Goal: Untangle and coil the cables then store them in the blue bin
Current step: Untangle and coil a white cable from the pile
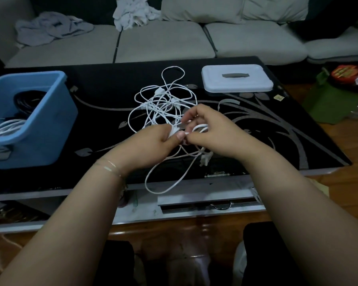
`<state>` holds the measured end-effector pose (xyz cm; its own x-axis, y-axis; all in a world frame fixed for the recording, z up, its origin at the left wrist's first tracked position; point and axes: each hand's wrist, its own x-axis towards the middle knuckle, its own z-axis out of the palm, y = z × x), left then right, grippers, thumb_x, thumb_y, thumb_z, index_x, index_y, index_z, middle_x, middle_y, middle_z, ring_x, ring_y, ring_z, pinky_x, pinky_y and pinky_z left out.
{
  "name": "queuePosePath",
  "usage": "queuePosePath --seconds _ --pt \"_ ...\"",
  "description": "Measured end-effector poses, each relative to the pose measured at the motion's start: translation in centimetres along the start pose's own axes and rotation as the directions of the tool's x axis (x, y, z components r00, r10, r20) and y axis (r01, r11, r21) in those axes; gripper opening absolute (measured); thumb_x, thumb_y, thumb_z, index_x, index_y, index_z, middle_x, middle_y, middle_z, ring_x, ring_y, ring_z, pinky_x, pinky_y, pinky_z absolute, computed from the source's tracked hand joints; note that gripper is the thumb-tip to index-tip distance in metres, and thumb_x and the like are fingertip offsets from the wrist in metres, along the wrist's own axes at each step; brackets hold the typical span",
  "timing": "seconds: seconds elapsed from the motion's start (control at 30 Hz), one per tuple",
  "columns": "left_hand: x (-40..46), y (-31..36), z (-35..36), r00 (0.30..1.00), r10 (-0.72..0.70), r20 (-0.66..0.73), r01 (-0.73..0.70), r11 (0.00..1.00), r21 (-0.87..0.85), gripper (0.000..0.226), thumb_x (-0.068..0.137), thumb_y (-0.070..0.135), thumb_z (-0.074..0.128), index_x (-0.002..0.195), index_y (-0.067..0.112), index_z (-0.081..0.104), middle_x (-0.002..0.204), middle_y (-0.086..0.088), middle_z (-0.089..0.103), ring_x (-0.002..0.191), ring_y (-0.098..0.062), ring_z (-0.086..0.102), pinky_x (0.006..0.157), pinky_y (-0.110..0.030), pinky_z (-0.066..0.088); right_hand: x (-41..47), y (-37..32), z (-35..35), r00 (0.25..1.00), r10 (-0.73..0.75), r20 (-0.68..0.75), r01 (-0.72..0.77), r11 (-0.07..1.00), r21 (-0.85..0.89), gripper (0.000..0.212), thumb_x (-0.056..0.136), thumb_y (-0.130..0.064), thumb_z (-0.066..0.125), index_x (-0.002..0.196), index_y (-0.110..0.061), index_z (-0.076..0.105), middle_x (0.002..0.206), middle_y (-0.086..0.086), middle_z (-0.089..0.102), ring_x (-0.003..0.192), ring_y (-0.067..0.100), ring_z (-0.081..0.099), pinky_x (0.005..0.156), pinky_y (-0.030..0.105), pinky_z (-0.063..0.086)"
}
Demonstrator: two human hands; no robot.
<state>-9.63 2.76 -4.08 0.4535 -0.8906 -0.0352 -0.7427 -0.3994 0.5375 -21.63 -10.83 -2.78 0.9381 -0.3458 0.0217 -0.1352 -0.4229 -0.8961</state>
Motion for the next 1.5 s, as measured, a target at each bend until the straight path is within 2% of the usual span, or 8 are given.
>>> queuePosePath --seconds 0.23,0.37,0.53,0.63,0.83,1.1,1.34,1.5 --pt "-0.2 0.7 -0.5 0.952 -0.013 -0.305 0.036 0.997 0.069 0.048 0.098 0.049 0.033 0.081 0.009 0.053 0.075 -0.007 0.060 0.075 -0.028 0.056 0.069 -0.042 0.046 0.3 -0.1 -0.2 0.996 0.016 -0.084 0.001 0.980 0.197 0.038 0.079 -0.018 0.077 0.111 -0.018 0.057 0.081 0.002 0.054 0.057 0.002 0.047 0.049 0.013 0.038" --pt "-0.3 0.5 -1.1 0.900 -0.038 -0.434 0.069 0.996 0.056 0.053 0.099 0.050 0.030 0.087 0.007 0.059 0.078 -0.009 0.062 0.078 -0.029 0.058 0.072 -0.045 0.047 0.4 0.2 -0.2 0.993 0.013 -0.115 0.003 0.990 0.139 0.017 0.081 -0.017 0.076 0.092 -0.014 0.063 0.068 -0.002 0.058 0.049 -0.001 0.050 0.047 0.012 0.038" --pt "-0.4 0.6 -1.0 0.966 -0.115 -0.231 0.056 0.967 -0.248 0.048 0.102 0.044 0.033 0.075 0.011 0.056 0.055 0.003 0.051 0.051 -0.014 0.050 0.051 -0.026 0.042 0.2 0.2 -0.4 0.989 0.010 -0.147 0.016 0.985 0.175 0.014 0.094 -0.019 0.059 0.085 -0.010 0.065 0.060 0.003 0.060 0.052 0.011 0.055 0.055 0.021 0.046" --pt "-0.6 1.3 -0.8 0.998 -0.039 -0.044 0.006 0.818 -0.576 0.045 0.103 0.037 0.031 0.072 0.009 0.050 0.048 0.002 0.051 0.039 -0.011 0.042 0.043 -0.020 0.032 0.4 0.3 -0.3 0.981 0.055 -0.188 -0.005 0.967 0.254 0.016 0.096 -0.022 0.055 0.083 -0.014 0.060 0.049 -0.006 0.047 0.040 0.009 0.040 0.045 0.023 0.038" --pt "-0.3 1.7 -0.3 0.997 0.074 0.027 -0.002 0.365 -0.931 0.047 0.095 0.042 0.039 0.072 0.006 0.059 0.086 -0.018 0.073 0.030 -0.008 0.033 0.039 -0.016 0.028 0.7 0.1 1.2 0.970 0.117 -0.213 -0.051 0.955 0.292 0.023 0.098 -0.028 0.051 0.076 -0.022 0.053 0.039 -0.013 0.040 0.034 0.002 0.032 0.036 0.017 0.025" --pt "-0.3 2.6 -0.5 0.994 0.054 0.097 0.107 -0.234 -0.966 0.054 0.091 0.041 0.036 0.090 0.002 0.074 0.049 0.008 0.049 0.025 -0.003 0.031 0.032 -0.013 0.018 1.0 -0.4 2.7 0.963 0.265 -0.048 -0.178 0.759 0.626 0.021 0.099 -0.018 0.043 0.078 -0.019 0.046 0.046 -0.001 0.036 0.034 0.009 0.026 0.038 0.014 0.018" --pt "-0.5 3.1 -0.9 0.998 -0.027 0.053 0.039 -0.377 -0.925 0.047 0.098 0.039 0.034 0.110 0.001 0.058 0.038 0.009 0.032 0.030 -0.004 0.034 0.035 -0.010 0.025 1.0 -0.1 3.3 0.944 0.267 -0.193 -0.090 0.772 0.630 0.016 0.095 -0.022 0.054 0.083 -0.011 0.055 0.050 0.003 0.049 0.037 0.014 0.041 0.038 0.021 0.037" --pt "-0.2 2.8 -1.3 0.994 -0.112 0.012 -0.025 -0.322 -0.946 0.034 0.099 0.029 0.038 0.118 0.004 0.052 0.054 0.010 0.060 0.024 -0.006 0.030 0.030 -0.011 0.020 1.0 0.0 3.6 0.887 0.314 -0.337 -0.078 0.823 0.562 0.024 0.091 -0.025 0.062 0.106 -0.011 0.049 0.056 0.002 0.052 0.037 0.010 0.042 0.036 0.018 0.035"
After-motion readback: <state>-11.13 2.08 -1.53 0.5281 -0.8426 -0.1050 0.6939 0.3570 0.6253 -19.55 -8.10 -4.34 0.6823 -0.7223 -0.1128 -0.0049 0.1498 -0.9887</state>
